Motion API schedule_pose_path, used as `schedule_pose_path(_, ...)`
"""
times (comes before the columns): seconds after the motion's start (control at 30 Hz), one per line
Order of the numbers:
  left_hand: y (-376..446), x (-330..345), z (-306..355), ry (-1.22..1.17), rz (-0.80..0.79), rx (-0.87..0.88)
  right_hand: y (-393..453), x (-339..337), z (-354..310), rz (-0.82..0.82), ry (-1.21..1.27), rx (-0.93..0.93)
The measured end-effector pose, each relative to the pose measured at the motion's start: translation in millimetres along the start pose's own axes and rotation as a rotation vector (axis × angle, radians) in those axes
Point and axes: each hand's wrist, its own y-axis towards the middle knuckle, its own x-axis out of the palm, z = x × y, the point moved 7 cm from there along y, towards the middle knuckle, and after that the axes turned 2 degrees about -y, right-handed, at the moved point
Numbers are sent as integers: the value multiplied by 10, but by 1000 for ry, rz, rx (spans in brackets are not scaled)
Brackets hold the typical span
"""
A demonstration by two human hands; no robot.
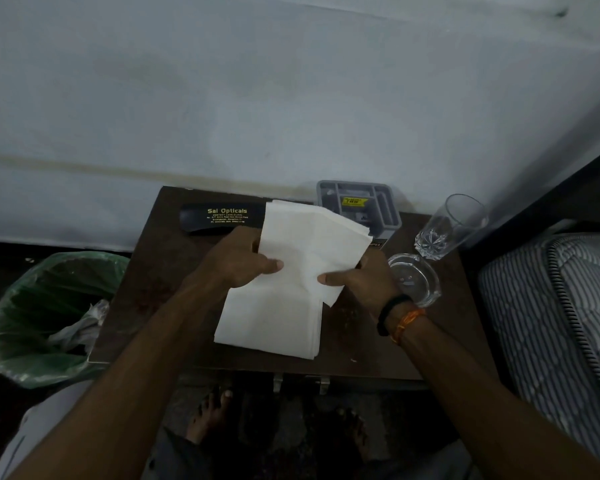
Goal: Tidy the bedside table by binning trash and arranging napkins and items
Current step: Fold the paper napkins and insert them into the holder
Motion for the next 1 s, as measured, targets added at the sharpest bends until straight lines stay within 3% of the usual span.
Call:
schedule_pose_path(0.17, -51, -48, 146, -197, 3, 40, 62, -35, -157, -41, 152, -6)
schedule_pose_path(0.37, -135, 112, 245, -556, -259, -18, 52, -39, -250, -198, 333, 103)
schedule_pose_path(0.53, -158, 222, 196, -660, -417, -113, 44, -9, -261, -241, 419, 126)
schedule_pose_path(0.63, -136, 208, 160, -668, -336, -164, 61, -41, -285, -219, 436, 107)
schedule_pose_path(1.0, -78, 135, 201, -573, -83, -47, 53, 27, -355, -214, 368, 38)
